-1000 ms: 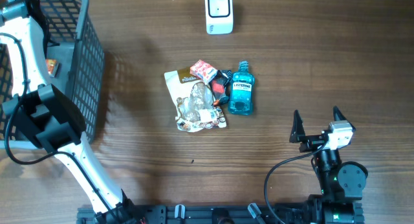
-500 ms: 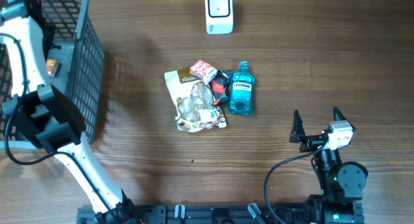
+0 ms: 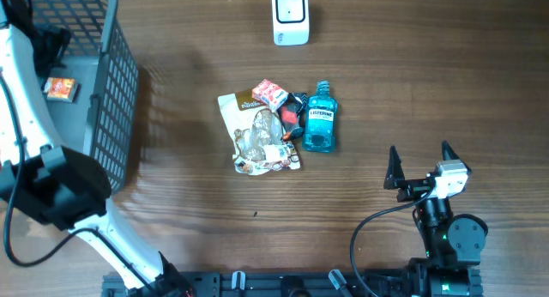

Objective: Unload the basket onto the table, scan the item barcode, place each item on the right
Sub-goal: 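Return the left gripper into the basket toward the last tissue pack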

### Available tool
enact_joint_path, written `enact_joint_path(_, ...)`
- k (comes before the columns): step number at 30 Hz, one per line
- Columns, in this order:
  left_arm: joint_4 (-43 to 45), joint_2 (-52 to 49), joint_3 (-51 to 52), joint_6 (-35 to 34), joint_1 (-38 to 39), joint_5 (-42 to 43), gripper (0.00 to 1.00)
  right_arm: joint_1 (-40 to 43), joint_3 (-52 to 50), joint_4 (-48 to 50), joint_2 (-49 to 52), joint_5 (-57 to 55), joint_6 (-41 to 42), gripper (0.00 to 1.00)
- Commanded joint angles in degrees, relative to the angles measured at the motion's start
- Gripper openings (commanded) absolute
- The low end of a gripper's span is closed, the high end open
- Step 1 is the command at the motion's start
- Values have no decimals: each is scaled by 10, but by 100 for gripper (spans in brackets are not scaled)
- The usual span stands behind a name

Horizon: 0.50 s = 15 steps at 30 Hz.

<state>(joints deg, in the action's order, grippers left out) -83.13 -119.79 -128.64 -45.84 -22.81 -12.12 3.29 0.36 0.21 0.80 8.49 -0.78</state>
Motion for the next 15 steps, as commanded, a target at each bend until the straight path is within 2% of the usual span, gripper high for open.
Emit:
enact_joint_path(1, -45, 5, 2, -11, -6, -4, 100, -2, 0, 2, 2, -4, -6, 100)
enact_joint_path(4, -46, 5, 2, -44, -11, -60, 100, -2, 0, 3, 2, -4, -6, 100)
enact_joint_path(8, -33, -11, 2, -36, -21, -61, 100, -2, 0, 2, 2, -4, -5, 100)
enact_joint_path(12, -84, -18, 2, -13, -22, -55, 100, -2, 0, 2, 2, -4, -6, 100)
enact_joint_path(13, -95, -16, 2, -13, -24, -55, 94, -2, 0, 2, 2, -4, -6, 100)
enact_joint_path(14, -104, -12, 2, -13, -27, -56, 61, -2, 0, 2, 2, -4, -5, 100)
enact_joint_path(15, -112, -10, 2, -13, -31, -55, 54, -2, 0, 3, 2, -4, -6, 100)
